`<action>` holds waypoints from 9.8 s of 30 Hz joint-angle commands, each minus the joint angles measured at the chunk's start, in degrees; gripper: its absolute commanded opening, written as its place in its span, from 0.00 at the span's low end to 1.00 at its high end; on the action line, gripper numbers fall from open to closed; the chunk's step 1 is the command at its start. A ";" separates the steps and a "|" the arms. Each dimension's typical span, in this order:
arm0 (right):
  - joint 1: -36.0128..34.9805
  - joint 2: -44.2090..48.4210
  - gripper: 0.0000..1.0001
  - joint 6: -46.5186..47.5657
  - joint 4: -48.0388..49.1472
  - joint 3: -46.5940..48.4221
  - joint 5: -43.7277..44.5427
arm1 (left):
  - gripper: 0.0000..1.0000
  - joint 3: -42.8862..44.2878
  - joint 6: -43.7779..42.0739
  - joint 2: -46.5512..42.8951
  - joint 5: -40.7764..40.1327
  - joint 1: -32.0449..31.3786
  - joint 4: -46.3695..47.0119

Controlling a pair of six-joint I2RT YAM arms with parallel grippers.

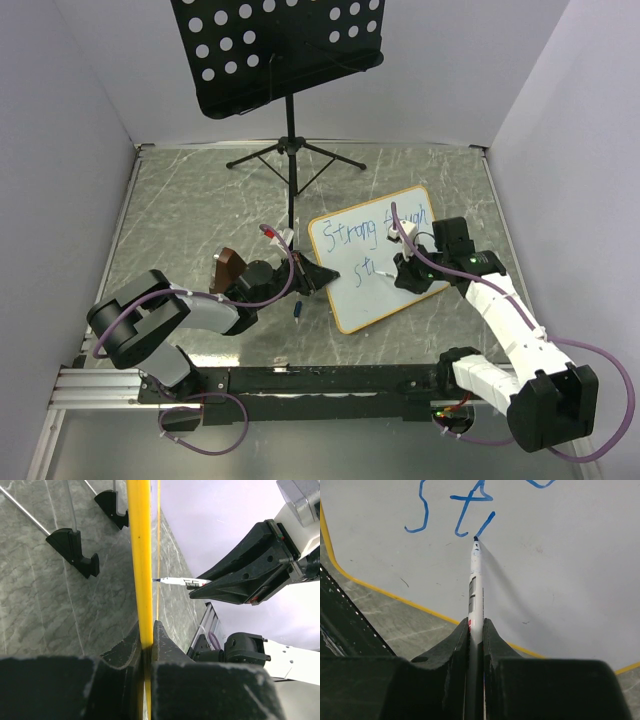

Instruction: Write a sentence on the whiteboard

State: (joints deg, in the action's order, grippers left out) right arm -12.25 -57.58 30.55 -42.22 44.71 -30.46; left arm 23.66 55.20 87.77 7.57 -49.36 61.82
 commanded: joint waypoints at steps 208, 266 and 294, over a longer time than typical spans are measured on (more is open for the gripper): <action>11.46 -2.36 0.00 -5.58 7.94 0.20 -1.36 | 0.01 1.83 -2.11 -0.49 2.18 -0.38 7.08; 10.05 -4.65 0.00 -1.02 4.34 1.88 -0.22 | 0.01 2.36 -2.64 -0.32 2.27 -0.29 6.82; 13.38 -1.92 0.00 -5.58 5.73 4.51 -1.98 | 0.01 1.83 -2.29 -0.75 1.92 -0.38 7.08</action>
State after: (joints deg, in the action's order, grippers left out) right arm -2.02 -61.58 30.94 -43.31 46.52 -33.74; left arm 23.75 55.09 88.03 7.07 -49.10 62.76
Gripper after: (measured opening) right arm 0.187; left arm 0.070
